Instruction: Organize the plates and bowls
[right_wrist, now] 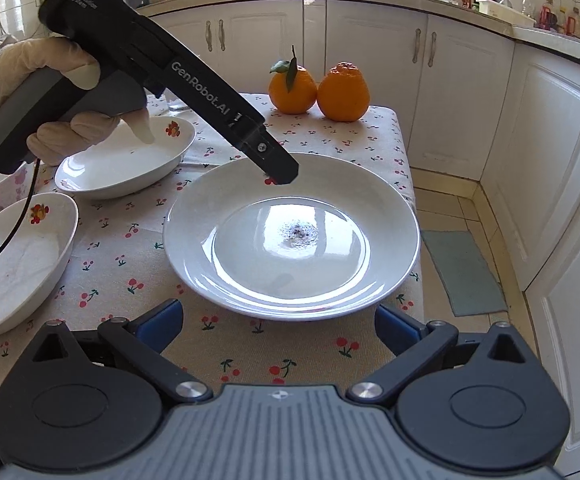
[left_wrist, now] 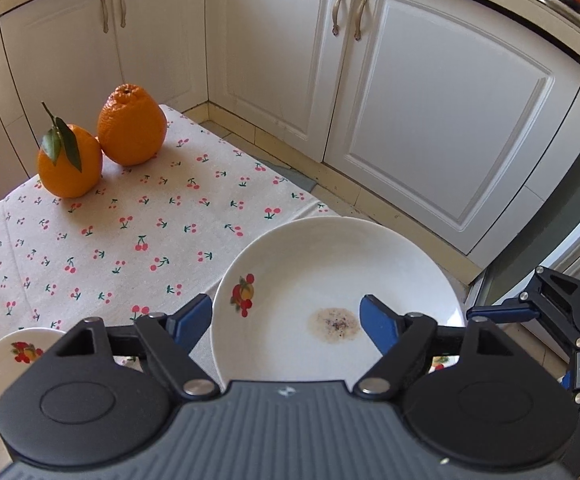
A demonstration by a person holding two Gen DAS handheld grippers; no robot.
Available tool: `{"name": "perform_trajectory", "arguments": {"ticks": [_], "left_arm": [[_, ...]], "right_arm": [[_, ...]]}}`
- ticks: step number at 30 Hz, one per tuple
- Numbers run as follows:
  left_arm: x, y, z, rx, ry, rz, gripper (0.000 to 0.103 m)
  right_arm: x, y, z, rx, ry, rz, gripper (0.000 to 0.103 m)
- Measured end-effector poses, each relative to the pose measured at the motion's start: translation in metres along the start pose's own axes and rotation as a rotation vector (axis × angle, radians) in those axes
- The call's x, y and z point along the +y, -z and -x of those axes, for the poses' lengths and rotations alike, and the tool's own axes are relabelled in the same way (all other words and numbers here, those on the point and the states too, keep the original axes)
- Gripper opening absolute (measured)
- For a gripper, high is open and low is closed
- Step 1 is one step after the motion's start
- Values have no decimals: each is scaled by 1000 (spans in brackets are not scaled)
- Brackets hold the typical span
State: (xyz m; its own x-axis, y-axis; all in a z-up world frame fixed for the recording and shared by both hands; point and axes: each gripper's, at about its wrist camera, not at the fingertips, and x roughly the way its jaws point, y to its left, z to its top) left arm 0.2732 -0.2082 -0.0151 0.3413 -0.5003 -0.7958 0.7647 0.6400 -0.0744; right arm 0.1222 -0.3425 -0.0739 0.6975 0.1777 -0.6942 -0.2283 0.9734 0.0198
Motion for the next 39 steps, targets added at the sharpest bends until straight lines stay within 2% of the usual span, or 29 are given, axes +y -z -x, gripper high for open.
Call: {"name": "perform_trajectory", "arguments": {"ticks": [7,11,14,23,25,30,36,39], "left_arm": [[-17,28,48,-62,-36,-1,81],[-29,49,72,-80,-51,-17,82],[-36,68,93,-115,-73,-22,83],[-54,137,150,-211,-221,-22,84],[-56,155,159,-221,-265,-13,87],[-62,207,174,-211,-333,56,88],[-72,261,175,-146,-429,81,88],[-69,275,175,-129,-429,128,88]], "right_arm": [[21,9,28,-67,50,-71,103],[29,20,37,-72,19,-130,103],[37,25,44,-81,17,-121,103],[50,34,54,-77,7,-93,103],[53,35,53,-71,-3,-90,103],[59,38,49,-54,-33,-66,103],[69,30,40,-37,-91,-9,103],[75,23,39,-44,-128,16,103]]}}
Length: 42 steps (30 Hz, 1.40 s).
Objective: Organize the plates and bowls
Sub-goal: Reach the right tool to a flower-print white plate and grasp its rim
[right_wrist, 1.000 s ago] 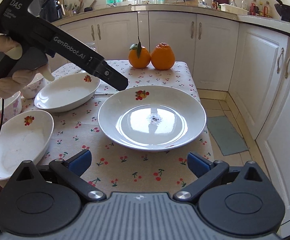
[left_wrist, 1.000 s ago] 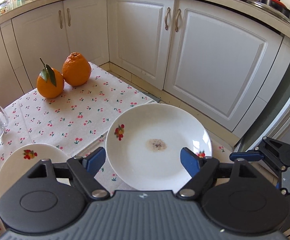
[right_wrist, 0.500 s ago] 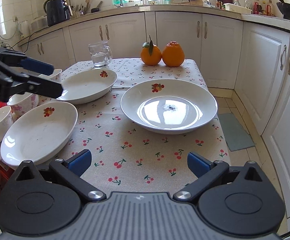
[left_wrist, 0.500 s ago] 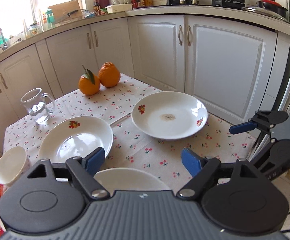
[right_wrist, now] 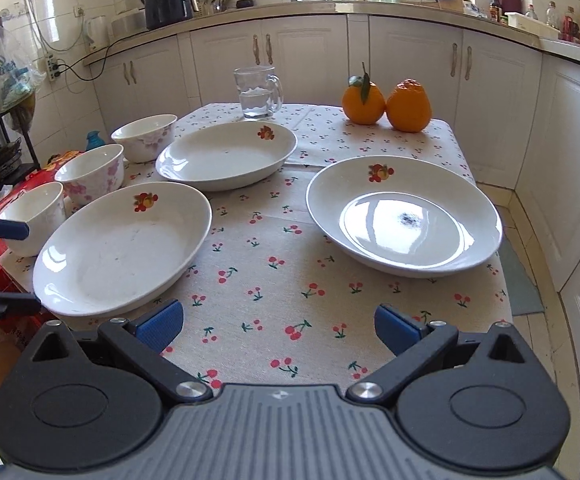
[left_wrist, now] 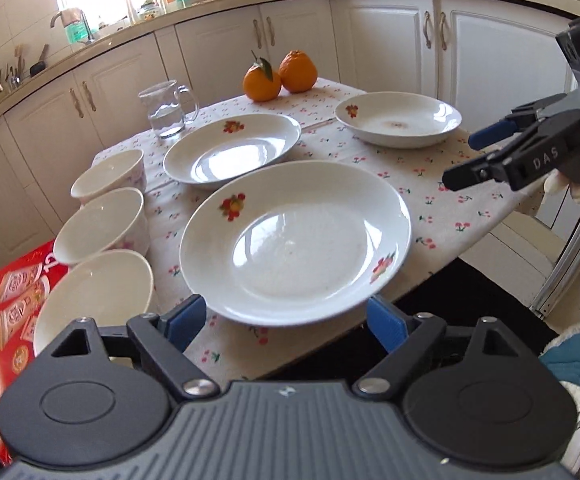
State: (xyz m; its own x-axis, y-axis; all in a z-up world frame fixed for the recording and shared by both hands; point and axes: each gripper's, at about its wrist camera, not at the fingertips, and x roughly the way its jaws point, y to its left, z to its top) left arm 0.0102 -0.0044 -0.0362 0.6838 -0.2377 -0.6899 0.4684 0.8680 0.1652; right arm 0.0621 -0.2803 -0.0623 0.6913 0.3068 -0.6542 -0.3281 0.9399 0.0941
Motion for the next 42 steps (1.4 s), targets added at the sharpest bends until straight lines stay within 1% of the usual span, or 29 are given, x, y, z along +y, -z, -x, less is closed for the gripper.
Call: {"name": "perform_trajectory", "arguments": {"ticks": [4,12,14,17,20,23,31,34,42], "left_arm": [[3,14,-5,22,-13,51,88],[7,19,-17,24,10,103,87],[6,18,-20,24,16,107,87],[5,17,-25,22,24,113,87],[4,16,-27,14,18,117,87],[5,16,-28,5,14,129,87],[6,14,-31,4,23,155,87],[5,13,-32,4,29,158,86],[6,12,-34,3,50,162,86]], "right_arm": [[5,-10,-5,3,-43,18,103],[16,-32,-17,12,-162,65,103],[19,-39,-25,34,-206,77,103],[27,-48,-37,66,-249,111,103],[32,-56,-46,93,-299,134,103],[37,-61,-58,138,-340,155,103],[51,-76,-83,219,-411,244,103],[55,-82,-94,245,-419,280,103],[53,-91,-116,296,-462,301,103]]}}
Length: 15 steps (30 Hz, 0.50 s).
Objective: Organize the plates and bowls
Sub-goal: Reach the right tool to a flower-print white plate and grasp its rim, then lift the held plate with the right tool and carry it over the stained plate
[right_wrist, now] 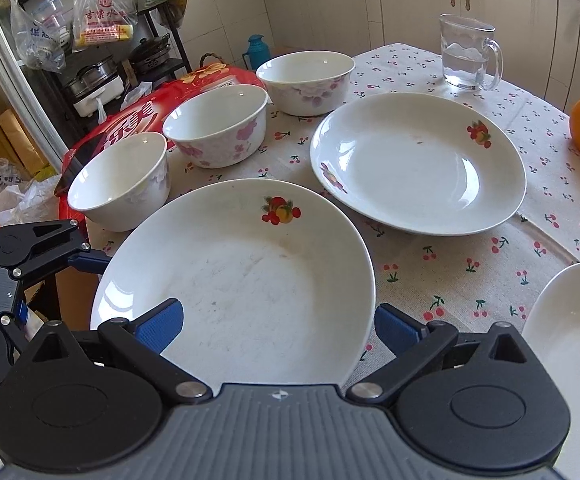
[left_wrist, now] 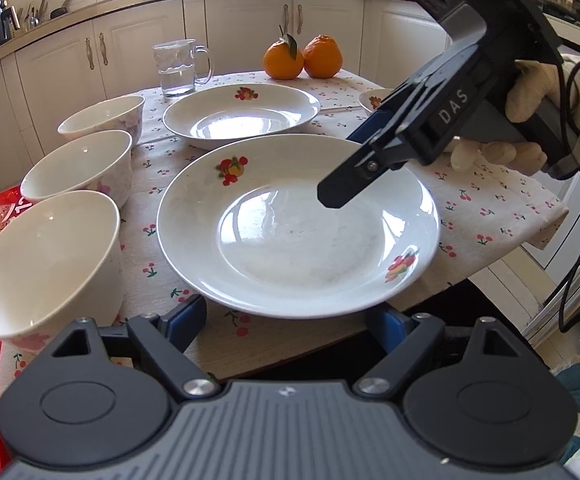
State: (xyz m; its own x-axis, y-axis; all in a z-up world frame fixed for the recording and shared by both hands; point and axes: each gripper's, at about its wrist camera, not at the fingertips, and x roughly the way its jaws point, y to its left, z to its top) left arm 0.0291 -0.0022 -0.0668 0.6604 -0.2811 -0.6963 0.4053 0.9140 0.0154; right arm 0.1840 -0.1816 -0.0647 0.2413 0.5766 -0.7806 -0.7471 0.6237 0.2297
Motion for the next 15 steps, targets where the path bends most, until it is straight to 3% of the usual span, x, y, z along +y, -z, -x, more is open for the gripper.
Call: {"name": "perform_trajectory", "arguments": {"ticks": [15], "left_arm": [[0,-1,-2,-8,18,-10,86]], "right_arm": [[-19,-29,-25,69,-101,0,94]]}}
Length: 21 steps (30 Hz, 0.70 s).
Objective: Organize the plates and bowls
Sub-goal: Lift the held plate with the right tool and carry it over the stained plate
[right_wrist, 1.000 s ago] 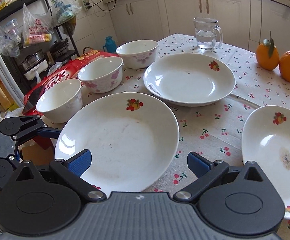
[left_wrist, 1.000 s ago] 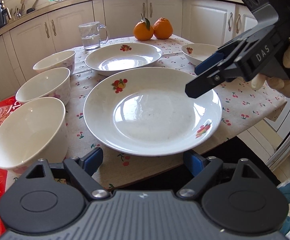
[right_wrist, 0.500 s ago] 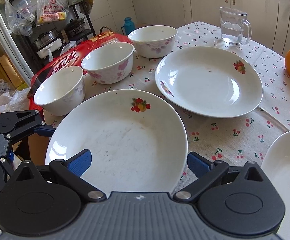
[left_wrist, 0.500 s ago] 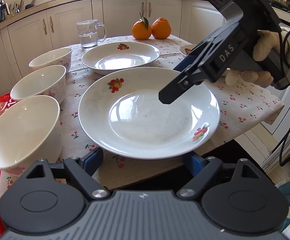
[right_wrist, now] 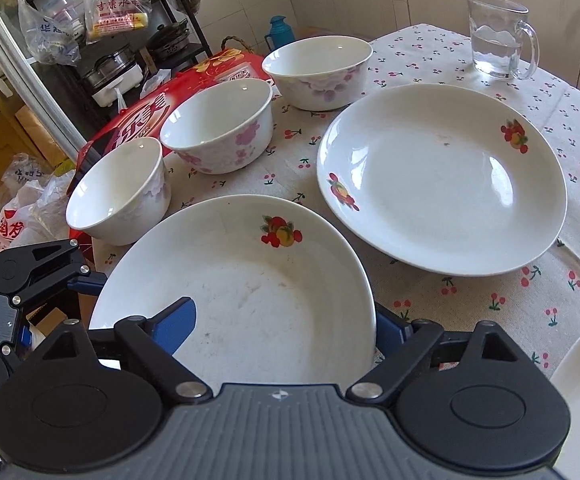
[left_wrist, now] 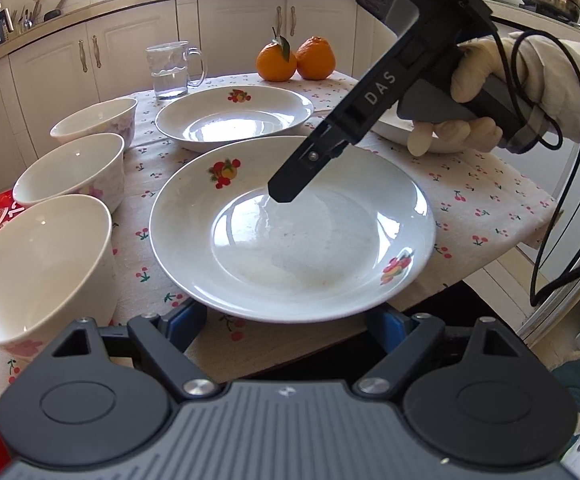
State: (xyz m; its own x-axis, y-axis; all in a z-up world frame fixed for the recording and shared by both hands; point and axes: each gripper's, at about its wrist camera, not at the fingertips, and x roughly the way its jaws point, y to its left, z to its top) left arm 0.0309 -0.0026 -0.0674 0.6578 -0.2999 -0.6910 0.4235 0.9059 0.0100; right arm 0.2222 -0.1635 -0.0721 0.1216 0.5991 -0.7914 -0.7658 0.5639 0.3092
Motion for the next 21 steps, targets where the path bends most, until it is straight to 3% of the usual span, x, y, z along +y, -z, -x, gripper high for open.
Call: {"name": "perform_trajectory", "arguments": {"ticks": [10,21], "left_arm": [[1,-1,-2,-1,13,-4,86],[-1,-7,-3,14,-2,-24,85]], "right_arm": [[-4,-3,-3,2,-44,-14,92],[-2,0,1,-5,-32,-16,93]]}}
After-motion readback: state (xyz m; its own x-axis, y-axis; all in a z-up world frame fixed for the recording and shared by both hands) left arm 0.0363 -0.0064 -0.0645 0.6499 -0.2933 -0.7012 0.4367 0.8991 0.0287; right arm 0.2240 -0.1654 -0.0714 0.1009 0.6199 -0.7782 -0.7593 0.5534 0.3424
